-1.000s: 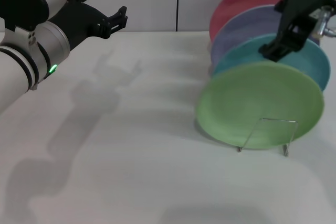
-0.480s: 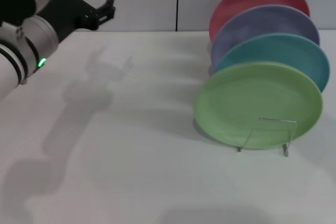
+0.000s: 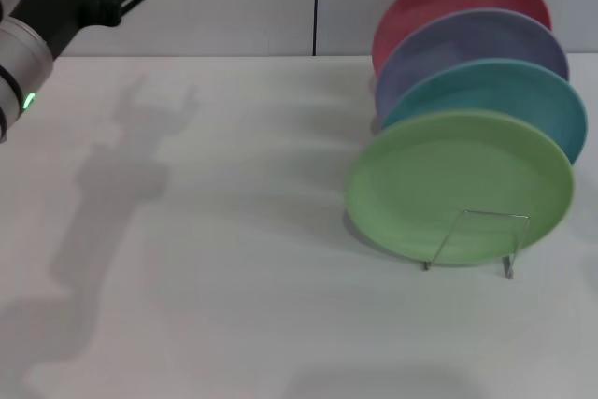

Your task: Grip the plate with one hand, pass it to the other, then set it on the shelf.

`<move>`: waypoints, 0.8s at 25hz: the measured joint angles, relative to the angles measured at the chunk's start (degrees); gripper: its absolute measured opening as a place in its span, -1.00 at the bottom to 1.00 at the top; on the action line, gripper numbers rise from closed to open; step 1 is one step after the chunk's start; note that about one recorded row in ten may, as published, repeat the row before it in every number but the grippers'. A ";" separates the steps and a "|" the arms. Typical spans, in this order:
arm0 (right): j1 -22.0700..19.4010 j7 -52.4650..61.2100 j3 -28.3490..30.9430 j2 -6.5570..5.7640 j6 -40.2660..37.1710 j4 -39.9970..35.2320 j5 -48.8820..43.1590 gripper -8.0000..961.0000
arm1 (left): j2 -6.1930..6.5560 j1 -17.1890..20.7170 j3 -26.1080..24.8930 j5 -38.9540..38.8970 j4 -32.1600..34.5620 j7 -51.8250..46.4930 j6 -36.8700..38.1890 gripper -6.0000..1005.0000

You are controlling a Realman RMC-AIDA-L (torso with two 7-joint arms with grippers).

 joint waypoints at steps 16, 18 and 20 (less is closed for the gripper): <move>-19.00 -7.42 -12.08 0.06 49.96 17.21 20.82 0.57 | 0.09 1.68 3.12 -0.11 9.44 -6.85 28.18 0.73; -19.42 -5.94 -14.01 -0.16 57.11 20.96 21.25 0.57 | 0.13 1.67 3.56 0.22 12.40 -8.91 32.46 0.73; -19.82 -5.15 -16.49 -0.26 64.74 24.28 20.63 0.57 | 0.14 1.56 3.63 1.02 15.76 -11.39 36.74 0.73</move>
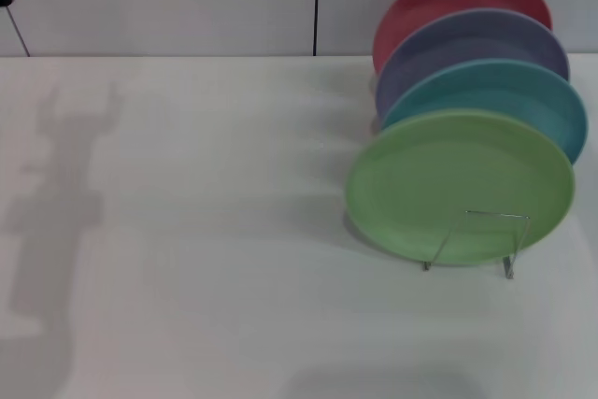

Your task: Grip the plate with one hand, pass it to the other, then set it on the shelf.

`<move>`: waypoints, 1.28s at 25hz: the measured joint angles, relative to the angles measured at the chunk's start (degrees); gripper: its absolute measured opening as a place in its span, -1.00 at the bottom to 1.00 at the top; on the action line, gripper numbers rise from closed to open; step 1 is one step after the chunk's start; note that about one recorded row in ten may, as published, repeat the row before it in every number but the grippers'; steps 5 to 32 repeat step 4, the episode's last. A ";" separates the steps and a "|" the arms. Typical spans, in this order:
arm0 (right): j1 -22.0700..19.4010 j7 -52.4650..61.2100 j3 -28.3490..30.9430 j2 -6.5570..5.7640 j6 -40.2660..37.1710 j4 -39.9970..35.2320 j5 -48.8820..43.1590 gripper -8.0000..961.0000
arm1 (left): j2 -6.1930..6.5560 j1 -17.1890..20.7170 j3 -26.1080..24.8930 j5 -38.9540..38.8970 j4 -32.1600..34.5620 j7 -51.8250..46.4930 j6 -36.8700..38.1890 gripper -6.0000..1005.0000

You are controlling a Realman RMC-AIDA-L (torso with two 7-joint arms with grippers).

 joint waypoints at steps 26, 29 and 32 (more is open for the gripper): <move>-0.77 1.54 -4.83 -0.02 14.26 5.65 -4.58 0.57 | 0.08 0.16 -0.27 1.47 4.71 -5.01 4.43 0.73; -0.77 1.54 -4.83 -0.02 14.26 5.65 -4.58 0.57 | 0.08 0.16 -0.27 1.47 4.71 -5.01 4.43 0.73; -0.77 1.54 -4.83 -0.02 14.26 5.65 -4.58 0.57 | 0.08 0.16 -0.27 1.47 4.71 -5.01 4.43 0.73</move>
